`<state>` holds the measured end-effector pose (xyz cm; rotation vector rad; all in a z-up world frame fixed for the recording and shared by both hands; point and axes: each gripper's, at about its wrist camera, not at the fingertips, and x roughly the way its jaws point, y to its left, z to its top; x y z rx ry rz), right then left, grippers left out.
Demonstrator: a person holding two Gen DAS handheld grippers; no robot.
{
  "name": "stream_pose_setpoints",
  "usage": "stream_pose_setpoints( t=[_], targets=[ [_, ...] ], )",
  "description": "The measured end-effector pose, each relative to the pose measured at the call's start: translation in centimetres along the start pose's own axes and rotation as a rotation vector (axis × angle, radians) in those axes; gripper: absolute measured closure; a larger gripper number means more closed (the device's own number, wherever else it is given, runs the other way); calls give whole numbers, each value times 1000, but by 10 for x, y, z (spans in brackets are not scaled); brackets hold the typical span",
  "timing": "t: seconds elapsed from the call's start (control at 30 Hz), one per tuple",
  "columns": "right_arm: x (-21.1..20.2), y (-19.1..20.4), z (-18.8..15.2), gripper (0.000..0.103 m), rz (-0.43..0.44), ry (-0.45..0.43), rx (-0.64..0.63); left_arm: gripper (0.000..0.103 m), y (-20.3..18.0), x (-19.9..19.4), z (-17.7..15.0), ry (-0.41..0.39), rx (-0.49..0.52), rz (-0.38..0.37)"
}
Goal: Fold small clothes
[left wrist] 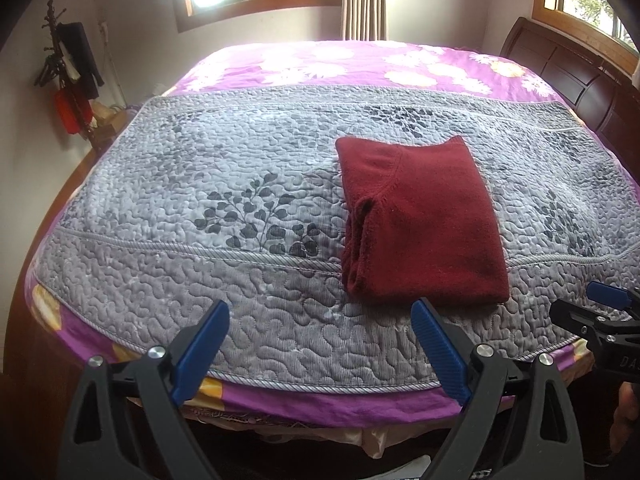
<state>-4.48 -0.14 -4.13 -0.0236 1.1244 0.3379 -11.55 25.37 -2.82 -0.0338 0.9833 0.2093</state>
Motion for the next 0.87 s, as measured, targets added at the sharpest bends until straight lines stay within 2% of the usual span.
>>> stream_pose_setpoints(
  t=[0.3, 0.6, 0.87],
  targets=[
    [3, 3, 1, 12, -4, 0, -3, 11, 4, 6, 0, 12, 1, 11],
    [-1, 7, 1, 12, -25, -43, -28, 11, 5, 9, -1, 18, 1, 8],
    [4, 5, 0, 12, -28, -13, -6, 11, 6, 12, -2, 21, 4, 9]
  ],
)
